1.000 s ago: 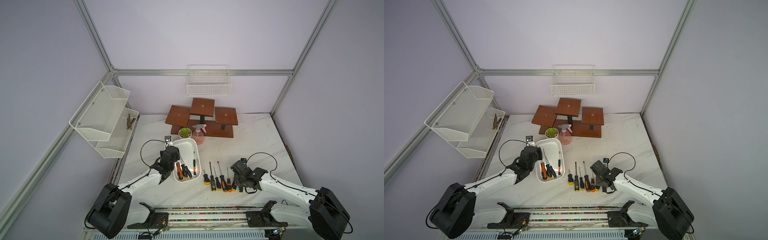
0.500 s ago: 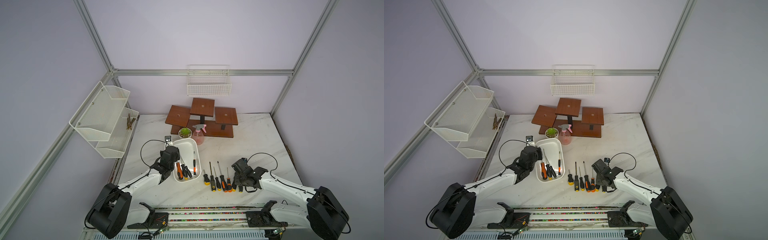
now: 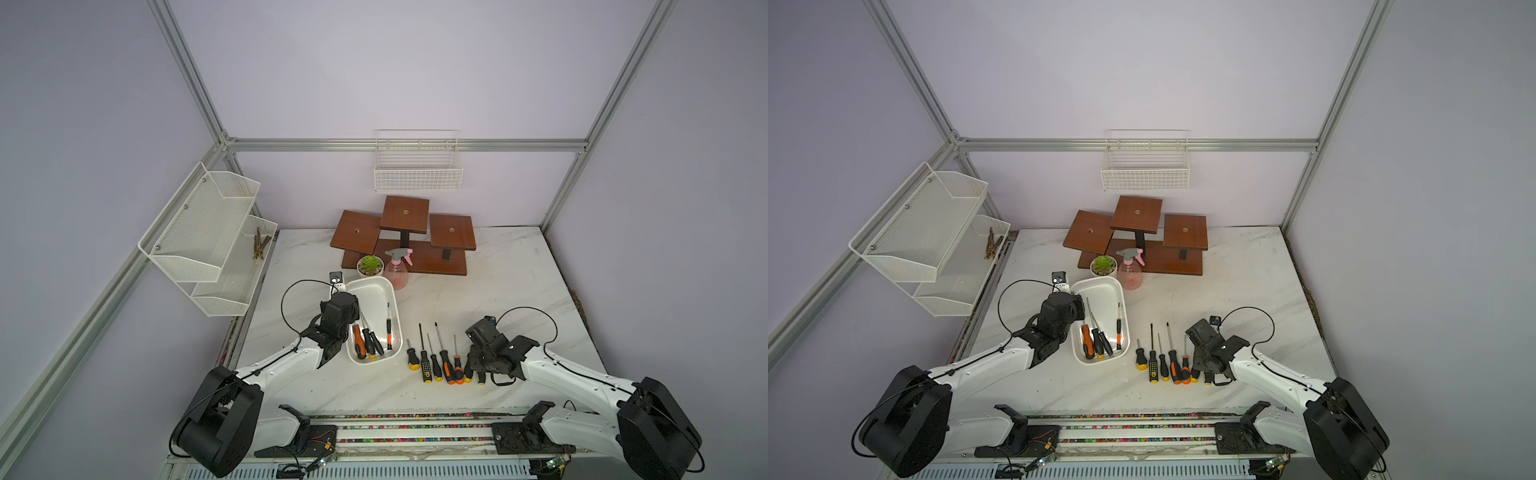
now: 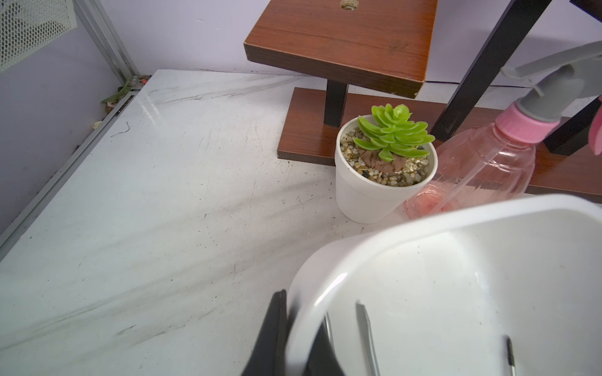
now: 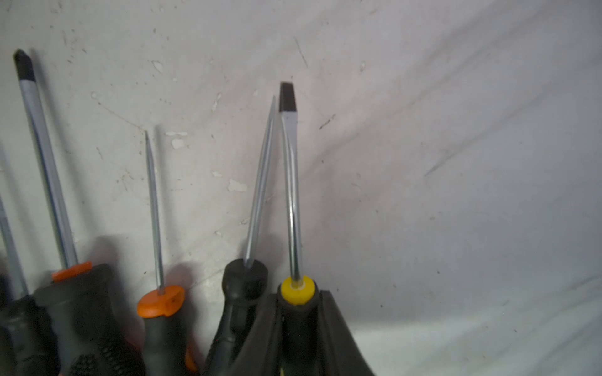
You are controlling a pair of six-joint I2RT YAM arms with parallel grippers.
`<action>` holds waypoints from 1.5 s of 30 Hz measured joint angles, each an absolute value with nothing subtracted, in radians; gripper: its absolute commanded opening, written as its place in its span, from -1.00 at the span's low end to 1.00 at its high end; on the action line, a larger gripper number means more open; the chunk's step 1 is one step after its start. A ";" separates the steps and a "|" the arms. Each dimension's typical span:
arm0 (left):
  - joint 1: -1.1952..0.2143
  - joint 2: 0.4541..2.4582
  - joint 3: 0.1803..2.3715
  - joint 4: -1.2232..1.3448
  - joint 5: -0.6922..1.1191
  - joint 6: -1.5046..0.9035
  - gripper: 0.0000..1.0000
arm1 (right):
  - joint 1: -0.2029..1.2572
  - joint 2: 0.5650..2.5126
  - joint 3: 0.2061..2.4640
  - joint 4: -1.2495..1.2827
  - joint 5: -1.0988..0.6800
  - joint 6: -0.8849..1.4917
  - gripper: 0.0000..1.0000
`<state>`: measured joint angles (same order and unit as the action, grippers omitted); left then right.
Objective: Take out the screwdriver from the storage box
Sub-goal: Place the screwdriver at the center of the board.
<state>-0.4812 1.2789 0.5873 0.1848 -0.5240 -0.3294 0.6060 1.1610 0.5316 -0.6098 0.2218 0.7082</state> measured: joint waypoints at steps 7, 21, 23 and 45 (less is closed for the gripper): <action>-0.481 1.279 0.587 0.185 -0.524 -0.329 -1.00 | 0.605 1.124 0.529 -0.581 0.208 0.702 -0.42; -0.481 1.279 0.587 0.185 -0.524 -0.329 -1.00 | 0.604 1.075 0.604 -0.614 0.200 0.686 -0.19; -0.481 1.279 0.587 0.185 -0.524 -0.329 -1.00 | 0.604 1.055 0.632 -0.632 0.200 0.683 -0.19; -0.485 1.291 0.609 0.167 -0.521 -0.329 -1.00 | 0.823 1.087 0.899 -0.690 0.193 0.630 -0.18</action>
<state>-0.4850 1.2907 0.6090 0.1665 -0.5209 -0.3290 0.8230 1.0866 0.8993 -0.6899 0.1928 0.6304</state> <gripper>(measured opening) 0.088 0.410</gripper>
